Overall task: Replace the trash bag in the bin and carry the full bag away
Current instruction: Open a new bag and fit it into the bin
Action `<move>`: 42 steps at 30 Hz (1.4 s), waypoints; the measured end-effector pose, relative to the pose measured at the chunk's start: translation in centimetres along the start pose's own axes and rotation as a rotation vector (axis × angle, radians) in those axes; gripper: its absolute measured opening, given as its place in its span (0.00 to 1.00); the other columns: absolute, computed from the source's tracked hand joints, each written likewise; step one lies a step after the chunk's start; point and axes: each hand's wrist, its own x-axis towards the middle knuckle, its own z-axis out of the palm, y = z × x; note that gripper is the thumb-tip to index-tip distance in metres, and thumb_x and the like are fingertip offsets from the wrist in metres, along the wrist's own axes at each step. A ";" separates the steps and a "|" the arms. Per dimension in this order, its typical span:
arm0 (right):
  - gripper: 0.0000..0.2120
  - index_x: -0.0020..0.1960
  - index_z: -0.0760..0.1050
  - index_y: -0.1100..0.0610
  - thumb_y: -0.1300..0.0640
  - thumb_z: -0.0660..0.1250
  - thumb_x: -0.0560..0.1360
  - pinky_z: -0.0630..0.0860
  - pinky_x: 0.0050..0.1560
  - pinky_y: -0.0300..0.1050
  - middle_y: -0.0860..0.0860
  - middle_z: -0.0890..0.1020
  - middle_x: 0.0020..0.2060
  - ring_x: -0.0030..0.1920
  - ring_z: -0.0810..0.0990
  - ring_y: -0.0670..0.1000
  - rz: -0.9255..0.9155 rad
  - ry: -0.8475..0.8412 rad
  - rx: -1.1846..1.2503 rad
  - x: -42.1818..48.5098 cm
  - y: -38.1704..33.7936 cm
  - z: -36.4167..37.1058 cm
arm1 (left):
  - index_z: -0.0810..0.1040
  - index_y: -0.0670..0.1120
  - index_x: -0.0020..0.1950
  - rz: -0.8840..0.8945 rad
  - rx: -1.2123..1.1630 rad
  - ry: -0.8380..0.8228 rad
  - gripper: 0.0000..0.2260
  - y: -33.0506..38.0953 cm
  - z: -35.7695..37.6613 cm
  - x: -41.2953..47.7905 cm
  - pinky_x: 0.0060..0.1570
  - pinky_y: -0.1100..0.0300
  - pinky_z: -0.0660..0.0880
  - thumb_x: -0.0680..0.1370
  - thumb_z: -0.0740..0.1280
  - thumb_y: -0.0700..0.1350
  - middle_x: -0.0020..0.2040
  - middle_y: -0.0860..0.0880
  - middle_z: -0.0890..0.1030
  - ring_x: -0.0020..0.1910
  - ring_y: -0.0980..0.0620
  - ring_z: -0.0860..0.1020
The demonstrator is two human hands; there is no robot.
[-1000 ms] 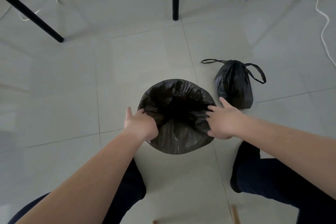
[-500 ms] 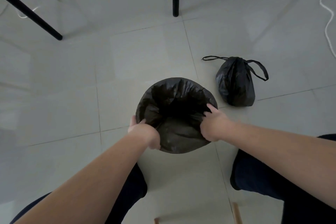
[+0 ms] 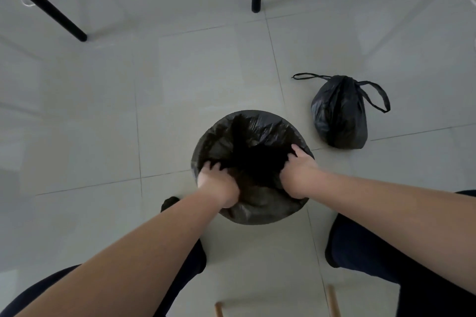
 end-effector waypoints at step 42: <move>0.27 0.82 0.59 0.49 0.48 0.50 0.84 0.36 0.79 0.67 0.55 0.63 0.81 0.83 0.51 0.60 0.036 0.203 -0.022 0.0 0.2 -1.2 | 0.62 0.56 0.85 0.134 -0.124 0.012 0.24 0.9 -1.5 -0.1 0.82 0.42 0.47 0.88 0.50 0.57 0.85 0.47 0.61 0.85 0.43 0.56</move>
